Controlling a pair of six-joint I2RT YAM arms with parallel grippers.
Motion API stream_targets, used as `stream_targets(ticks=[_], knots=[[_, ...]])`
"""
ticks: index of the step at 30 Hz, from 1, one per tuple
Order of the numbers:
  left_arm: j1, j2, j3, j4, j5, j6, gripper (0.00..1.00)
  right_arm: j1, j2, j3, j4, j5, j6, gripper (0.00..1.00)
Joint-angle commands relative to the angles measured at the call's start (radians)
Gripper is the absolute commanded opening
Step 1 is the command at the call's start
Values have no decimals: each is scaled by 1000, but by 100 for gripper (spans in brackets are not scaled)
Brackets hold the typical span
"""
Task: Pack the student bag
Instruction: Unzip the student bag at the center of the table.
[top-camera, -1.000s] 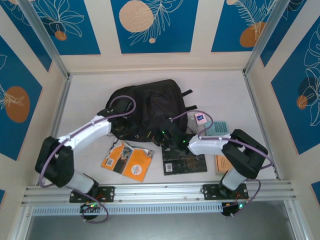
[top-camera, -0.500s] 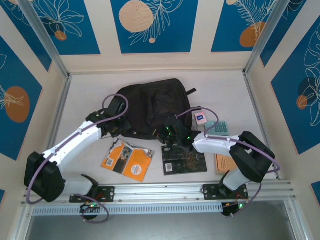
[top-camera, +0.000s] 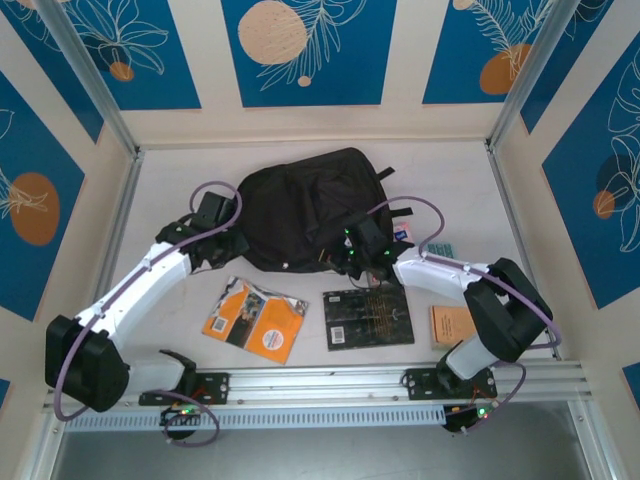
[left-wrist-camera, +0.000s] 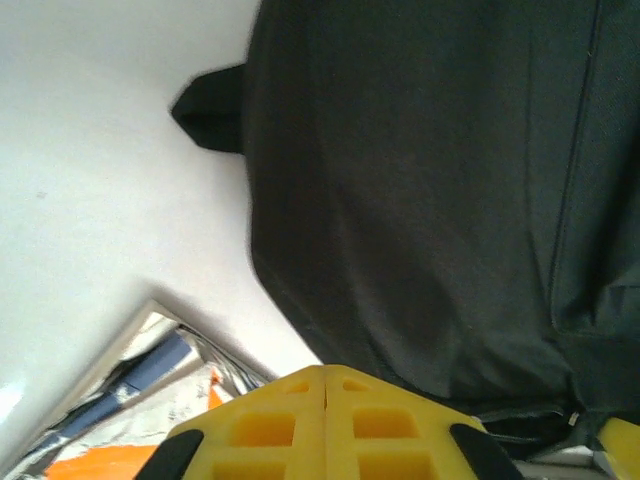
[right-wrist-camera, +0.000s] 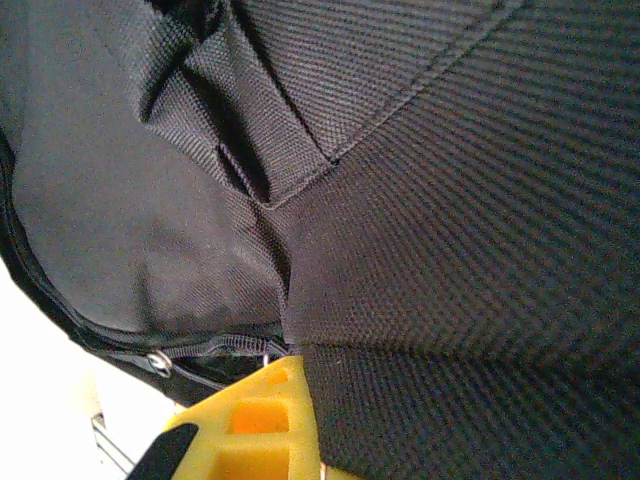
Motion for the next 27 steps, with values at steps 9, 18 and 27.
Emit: stream_targets(ticks=[9,18,27], knots=[[-116,78,9,-30,142,-257,31,66,-26,-66,71,71,16,0],[-115,141,-12,-15,122,-303,33,106,-16,-66,89,111,38,0],[-105,232,-39,34,61,-291,32,119,-16,-80,117,115,47,0]])
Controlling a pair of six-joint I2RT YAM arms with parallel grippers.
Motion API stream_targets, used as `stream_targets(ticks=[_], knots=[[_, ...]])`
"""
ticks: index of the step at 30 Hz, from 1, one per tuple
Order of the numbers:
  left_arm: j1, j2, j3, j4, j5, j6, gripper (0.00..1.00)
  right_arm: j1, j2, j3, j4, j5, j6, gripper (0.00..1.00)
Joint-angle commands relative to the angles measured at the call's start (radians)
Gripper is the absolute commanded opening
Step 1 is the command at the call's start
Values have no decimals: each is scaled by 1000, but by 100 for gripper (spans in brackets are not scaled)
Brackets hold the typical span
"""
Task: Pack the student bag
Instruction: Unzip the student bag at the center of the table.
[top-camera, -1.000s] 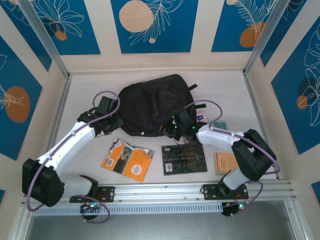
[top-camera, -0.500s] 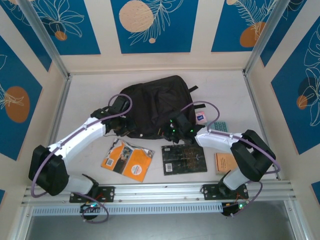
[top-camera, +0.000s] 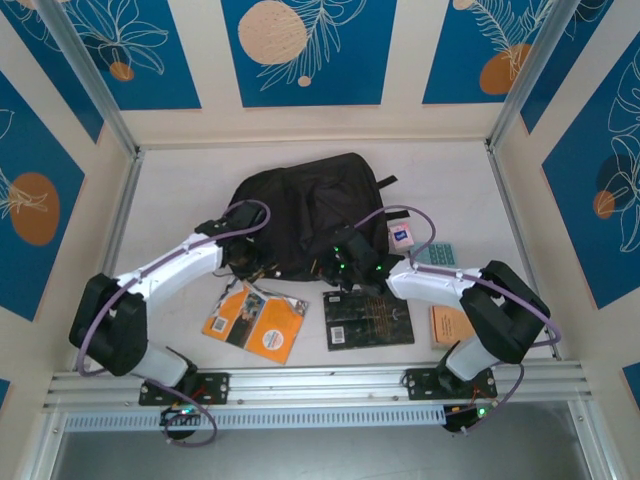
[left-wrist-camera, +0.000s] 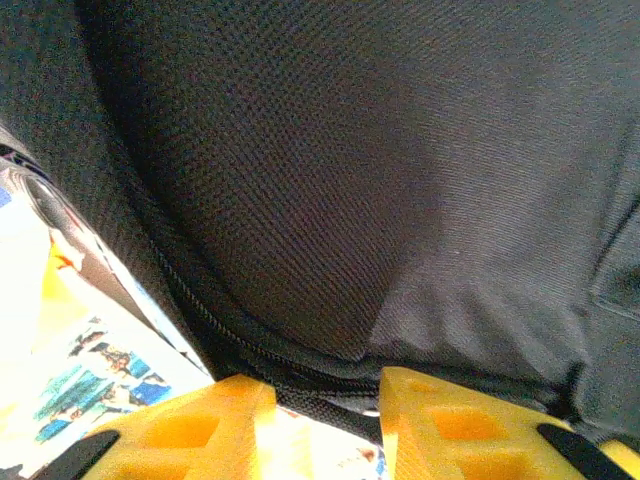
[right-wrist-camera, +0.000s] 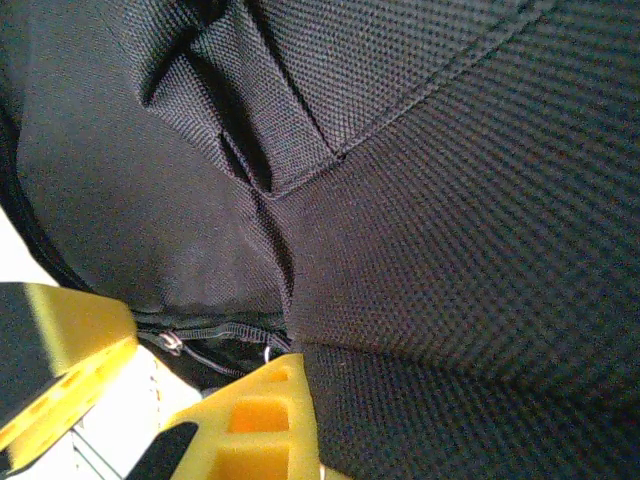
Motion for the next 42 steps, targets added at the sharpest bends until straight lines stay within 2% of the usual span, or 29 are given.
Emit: stream_targets(ticks=[1,11,19,24,33,42], knots=[[13,43,-15,34,-37,-13,32,17,-14,-21,22,3,-2,0],[35,92,-30,70,-54,16,23,23,-11,-28,40,-4,-7,0],[43,59,-27,40,-116,57,0,26,-17,-24,23,12,-15,0],[45,-5,-20,-4,-173,77,0,26,-28,-21,-6,43,-29,0],[48,-125,-1,-92,-354,133,0,20,-31,12,-82,89,-64,0],[80,-185,-4,-108,-405,165,0,12,-34,12,-122,114,-61,0]])
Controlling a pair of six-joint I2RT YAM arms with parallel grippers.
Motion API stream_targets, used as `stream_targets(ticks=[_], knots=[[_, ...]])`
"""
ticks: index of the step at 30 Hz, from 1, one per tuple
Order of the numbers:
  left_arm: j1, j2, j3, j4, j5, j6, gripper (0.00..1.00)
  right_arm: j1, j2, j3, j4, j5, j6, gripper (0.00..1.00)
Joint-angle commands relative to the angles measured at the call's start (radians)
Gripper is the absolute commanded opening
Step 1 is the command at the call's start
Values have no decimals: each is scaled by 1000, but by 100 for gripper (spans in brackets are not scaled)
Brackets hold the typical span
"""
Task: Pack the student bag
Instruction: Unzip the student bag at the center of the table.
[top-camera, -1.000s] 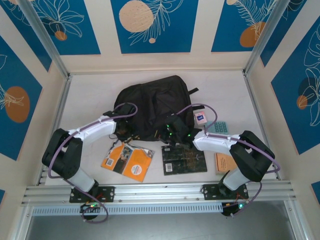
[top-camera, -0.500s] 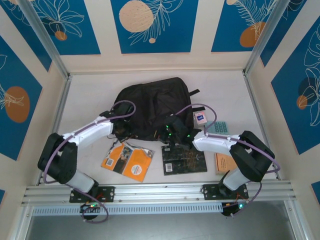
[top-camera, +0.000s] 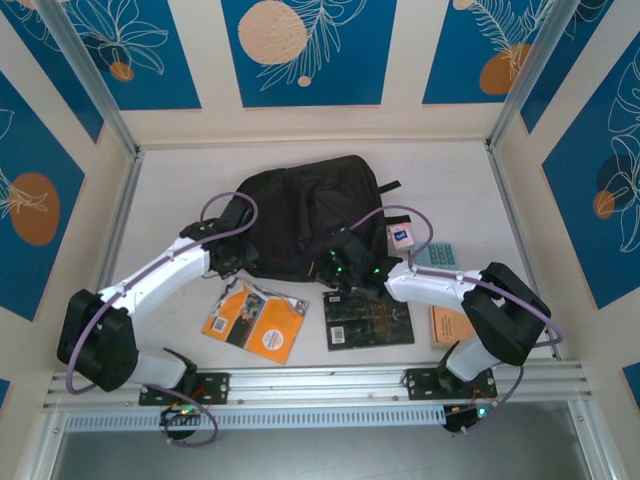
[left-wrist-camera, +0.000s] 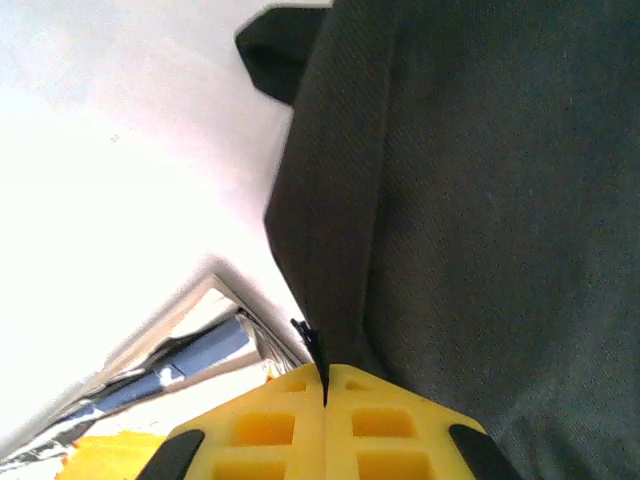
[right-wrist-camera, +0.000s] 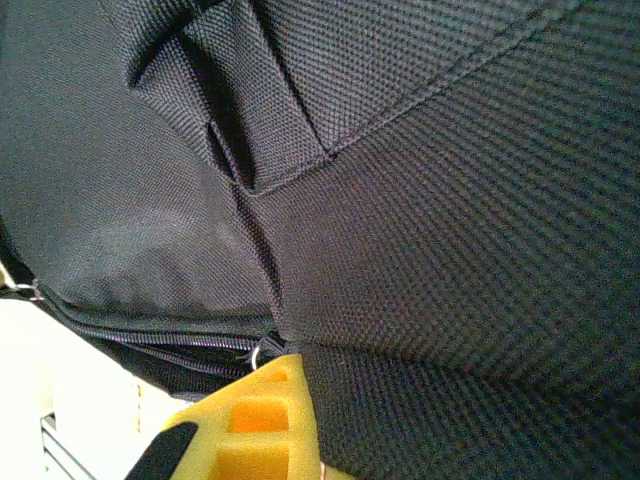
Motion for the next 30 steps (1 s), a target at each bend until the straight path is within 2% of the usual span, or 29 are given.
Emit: stream_targets(ticks=[1,6,13,17,20,25,27,28,30], knots=[[20,-42,15,-52,-110,45,0,-13,-25,2,-85,62,-32,0],[35,-63,28,-47,-148,105,0,-41,-31,4,-87,35,-73,0],[40,-99,55,-41,-197,183,0,-148,-43,45,-165,-50,-162,0],[40,-116,57,-17,-144,220,0,-227,-26,86,-188,-111,-214,0],[34,-119,43,27,-53,246,0,-267,4,138,-192,-155,-266,0],[-6,-109,-8,120,96,232,0,-309,87,283,-320,-97,-295,8],[-30,-94,-10,150,146,229,0,-327,119,336,-376,-103,-286,17],[-42,-82,-4,155,162,228,0,-329,128,360,-409,-97,-277,26],[-64,-68,8,167,183,224,0,-320,125,385,-469,-64,-246,53]])
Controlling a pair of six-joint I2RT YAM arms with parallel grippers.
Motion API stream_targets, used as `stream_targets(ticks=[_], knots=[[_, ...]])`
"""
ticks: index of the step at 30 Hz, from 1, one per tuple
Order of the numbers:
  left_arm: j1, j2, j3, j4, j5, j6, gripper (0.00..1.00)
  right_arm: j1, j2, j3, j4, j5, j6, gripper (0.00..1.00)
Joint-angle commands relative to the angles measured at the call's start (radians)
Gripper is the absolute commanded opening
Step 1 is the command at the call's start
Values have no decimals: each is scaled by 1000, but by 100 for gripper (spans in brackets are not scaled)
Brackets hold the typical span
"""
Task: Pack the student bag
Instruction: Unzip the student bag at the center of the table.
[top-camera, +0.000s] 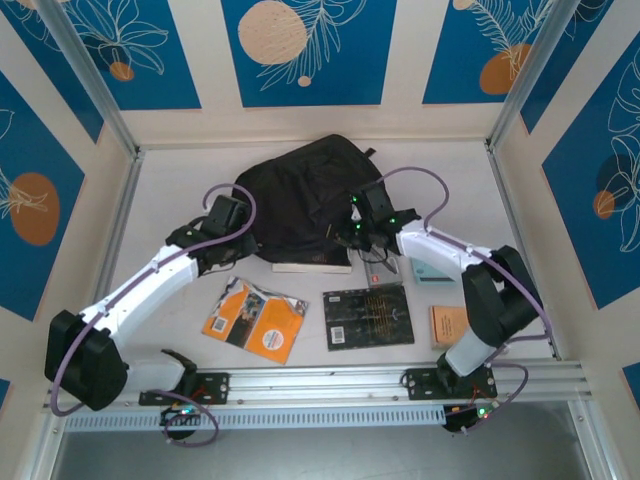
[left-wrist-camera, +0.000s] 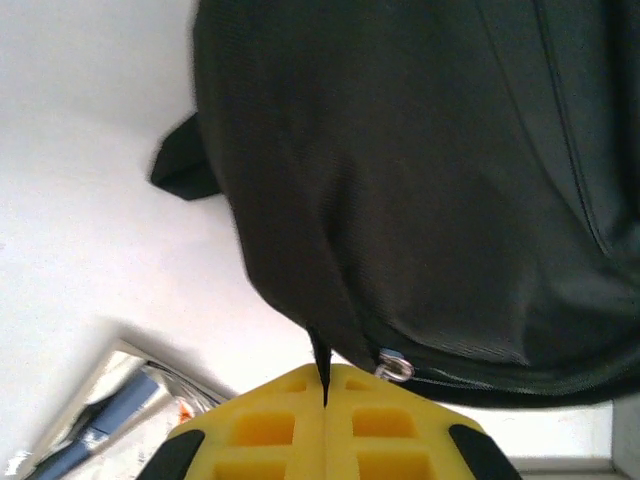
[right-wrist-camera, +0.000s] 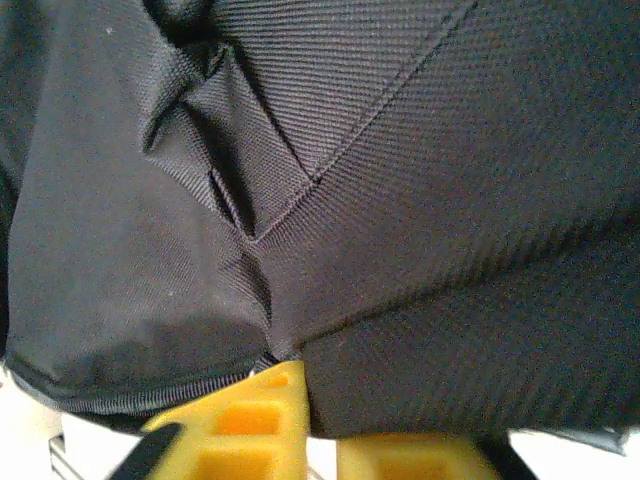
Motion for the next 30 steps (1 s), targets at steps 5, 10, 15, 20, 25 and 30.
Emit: stream_targets(ticks=[5,10,15,20,25,30], knots=[[-47,17,49,24,71,6,0,31,-89,0,-195,93,145,78],[-57,9,82,11,70,4,0,75,-184,-123,-45,12,356,85],[-62,-8,75,8,48,0,0,130,-133,-112,67,-10,475,88],[-65,-19,48,17,58,-8,0,153,-17,-59,163,-39,554,85],[-66,-37,36,17,66,-5,0,169,72,-18,202,-10,597,74],[-67,-33,33,-4,26,0,0,164,114,-2,210,40,600,47]])
